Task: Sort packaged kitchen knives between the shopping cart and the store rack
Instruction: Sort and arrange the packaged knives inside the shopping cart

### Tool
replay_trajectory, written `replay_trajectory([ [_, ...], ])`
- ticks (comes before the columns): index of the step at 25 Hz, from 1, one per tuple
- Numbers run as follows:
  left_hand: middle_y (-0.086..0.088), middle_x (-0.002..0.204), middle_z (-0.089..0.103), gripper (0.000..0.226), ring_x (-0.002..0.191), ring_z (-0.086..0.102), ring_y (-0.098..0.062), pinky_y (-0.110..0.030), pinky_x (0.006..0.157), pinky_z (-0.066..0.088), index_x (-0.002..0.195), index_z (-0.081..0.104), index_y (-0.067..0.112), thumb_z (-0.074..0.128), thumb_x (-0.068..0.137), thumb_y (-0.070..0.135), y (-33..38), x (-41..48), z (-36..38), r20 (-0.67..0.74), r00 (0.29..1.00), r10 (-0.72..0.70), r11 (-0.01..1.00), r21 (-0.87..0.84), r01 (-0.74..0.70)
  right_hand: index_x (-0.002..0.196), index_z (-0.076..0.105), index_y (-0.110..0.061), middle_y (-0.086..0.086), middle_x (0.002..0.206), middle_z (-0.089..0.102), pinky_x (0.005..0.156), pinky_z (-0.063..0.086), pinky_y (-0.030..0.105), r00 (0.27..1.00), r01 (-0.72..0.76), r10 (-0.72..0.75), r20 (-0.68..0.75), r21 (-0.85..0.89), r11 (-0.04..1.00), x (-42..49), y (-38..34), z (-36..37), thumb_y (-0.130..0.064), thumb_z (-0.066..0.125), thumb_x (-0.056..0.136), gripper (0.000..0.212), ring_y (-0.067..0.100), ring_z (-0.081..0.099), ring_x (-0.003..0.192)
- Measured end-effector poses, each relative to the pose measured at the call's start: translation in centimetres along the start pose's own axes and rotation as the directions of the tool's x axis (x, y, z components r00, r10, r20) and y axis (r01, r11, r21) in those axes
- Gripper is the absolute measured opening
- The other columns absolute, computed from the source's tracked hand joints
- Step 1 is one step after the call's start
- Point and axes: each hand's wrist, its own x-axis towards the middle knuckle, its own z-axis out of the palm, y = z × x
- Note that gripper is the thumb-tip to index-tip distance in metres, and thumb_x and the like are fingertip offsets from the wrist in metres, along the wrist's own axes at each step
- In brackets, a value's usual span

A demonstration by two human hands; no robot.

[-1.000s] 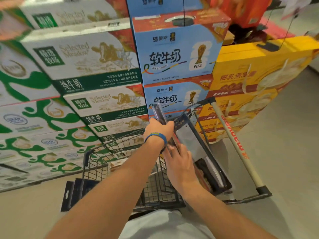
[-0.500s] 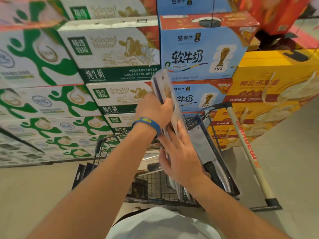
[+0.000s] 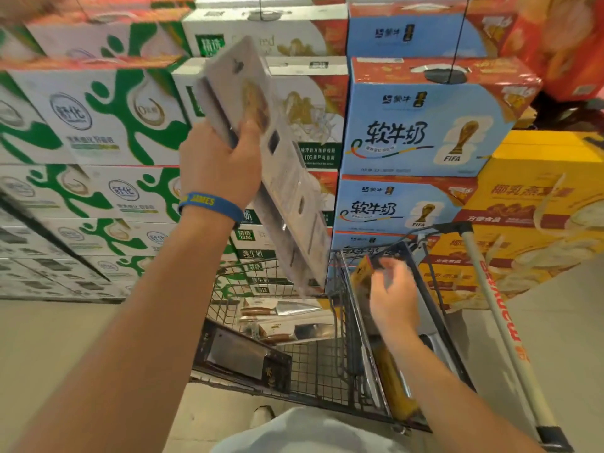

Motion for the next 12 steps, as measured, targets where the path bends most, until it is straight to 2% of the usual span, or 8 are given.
replay_trajectory([
  [1,0.009,0.051,0.047,0.043,0.048,0.048,-0.016,-0.026,0.044,0.033,0.061,0.051,0.015,0.051,0.094,0.043,-0.9,-0.6,-0.1,0.012,0.999,0.047,0.998,0.034,-0.047,0.128,0.061,-0.019,0.003,0.121,0.064,0.093,0.05,0.036,0.981,-0.156,0.171,0.095,-0.15,0.976,1.1,2.2,0.6,-0.029,0.053,0.104,0.027,0.029,0.061,0.115],
  [2,0.007,0.053,0.049,0.043,0.051,0.049,-0.021,-0.027,0.045,0.03,0.065,0.053,0.012,0.048,0.094,0.044,-2.1,-1.4,0.1,0.031,0.997,0.077,0.994,0.069,-0.079,0.13,0.06,-0.017,0.008,0.125,0.066,0.095,0.051,0.04,0.947,-0.191,0.254,0.198,-0.29,0.938,1.8,3.9,1.2,-0.031,0.054,0.104,0.03,0.031,0.061,0.116],
  [3,0.0,0.057,0.054,0.046,0.056,0.051,-0.025,-0.027,0.047,0.029,0.07,0.056,0.008,0.045,0.095,0.046,-3.5,-2.3,0.6,0.057,0.995,0.079,0.992,0.095,-0.084,0.13,0.062,-0.016,0.01,0.125,0.067,0.097,0.051,0.041,0.91,-0.157,0.286,0.299,-0.391,0.907,2.0,5.3,1.8,-0.032,0.055,0.103,0.032,0.032,0.062,0.117],
  [5,-0.015,0.075,0.065,0.058,0.066,0.059,-0.03,-0.026,0.049,0.03,0.089,0.063,-0.004,0.045,0.094,0.051,-6.8,-4.5,2.2,0.11,0.994,-0.009,0.996,0.09,-0.001,0.125,0.065,-0.016,0.008,0.121,0.069,0.097,0.051,0.039,0.845,-0.057,0.313,0.433,-0.51,0.858,1.7,6.8,3.1,-0.038,0.053,0.104,0.033,0.032,0.063,0.117],
  [7,-0.014,0.084,0.067,0.058,0.068,0.061,-0.021,-0.019,0.045,0.033,0.104,0.064,-0.004,0.05,0.095,0.052,-10.1,-7.5,3.9,0.169,0.979,-0.115,0.993,0.045,0.109,0.122,0.065,-0.018,0.007,0.121,0.068,0.096,0.05,0.04,0.85,0.012,0.305,0.43,-0.594,0.804,1.4,7.4,4.3,-0.045,0.053,0.102,0.035,0.032,0.058,0.12],
  [9,-0.004,0.083,0.065,0.044,0.07,0.063,-0.016,-0.01,0.046,0.035,0.105,0.062,0.007,0.053,0.095,0.049,-12.6,-10.8,5.4,0.233,0.956,-0.178,0.984,0.019,0.178,0.118,0.065,-0.019,0.005,0.122,0.066,0.096,0.049,0.043,0.89,0.086,0.251,0.38,-0.681,0.727,1.5,7.2,5.3,-0.048,0.058,0.099,0.036,0.031,0.054,0.122],
  [11,0.003,0.088,0.061,0.037,0.075,0.057,-0.009,-0.01,0.055,0.04,0.108,0.06,0.012,0.053,0.094,0.046,-14.8,-14.0,6.6,0.278,0.937,-0.21,0.978,0.039,0.207,0.118,0.065,-0.017,0.005,0.122,0.067,0.093,0.052,0.038,0.895,0.189,0.18,0.408,-0.712,0.676,1.9,7.5,6.5,-0.041,0.062,0.099,0.031,0.028,0.061,0.117],
  [12,0.003,0.092,0.06,0.038,0.077,0.054,-0.006,-0.013,0.059,0.043,0.11,0.06,0.012,0.052,0.094,0.046,-15.8,-15.3,7.2,0.313,0.926,-0.212,0.977,0.066,0.201,0.119,0.064,-0.014,0.007,0.122,0.069,0.091,0.055,0.035,0.88,0.206,0.189,0.436,-0.708,0.675,2.1,7.9,7.2,-0.034,0.062,0.1,0.027,0.027,0.065,0.113],
])
